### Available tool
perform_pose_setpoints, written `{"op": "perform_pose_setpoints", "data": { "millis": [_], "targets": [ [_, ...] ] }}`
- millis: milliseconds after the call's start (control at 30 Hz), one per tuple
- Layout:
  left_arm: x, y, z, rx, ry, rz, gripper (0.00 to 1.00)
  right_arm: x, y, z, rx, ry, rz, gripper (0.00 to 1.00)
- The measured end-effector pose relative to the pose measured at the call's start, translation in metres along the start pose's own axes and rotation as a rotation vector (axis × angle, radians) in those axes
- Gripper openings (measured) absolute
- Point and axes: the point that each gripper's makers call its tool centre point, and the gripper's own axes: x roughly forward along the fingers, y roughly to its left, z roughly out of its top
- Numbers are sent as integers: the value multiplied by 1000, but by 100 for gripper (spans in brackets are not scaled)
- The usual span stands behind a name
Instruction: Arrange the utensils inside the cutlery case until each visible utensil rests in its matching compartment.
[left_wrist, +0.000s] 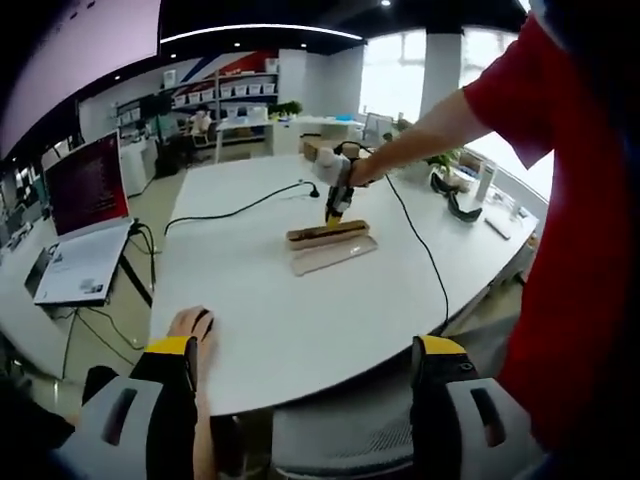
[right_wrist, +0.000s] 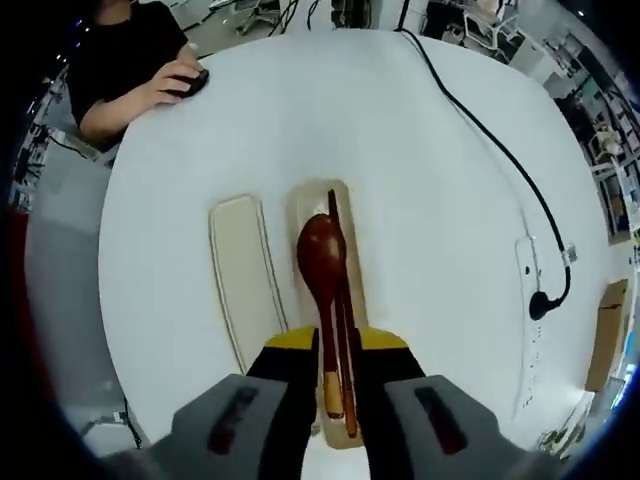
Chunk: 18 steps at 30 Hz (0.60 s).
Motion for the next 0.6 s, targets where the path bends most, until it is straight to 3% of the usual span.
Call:
{"op": "perform_pose_setpoints", "data": {
  "millis": [200,300,367,433,467,600],
  "targets": [
    [-5,-7,30,-74,-129,-30,91,-24,3,-14,27,-62,-41,22],
    [-7,-13,30,-69,-143,-35,91,-41,21,-19,71,-104,-47,31],
    [-8,-14,27,-53,-150,-23,90,-44,20,-22,79,-135,-59,32],
    [-10,-13,22,-53,-142,-5,89,-54,35,-29,102,-146,-51,34],
    [-12,-14,22,-44,-147,8,89,-53,29,-30,103,-156,-57,35],
    [-17,-22,26,1,-156,31,89,-65,39,-37,107,-196,-94,39]
  ]
}}
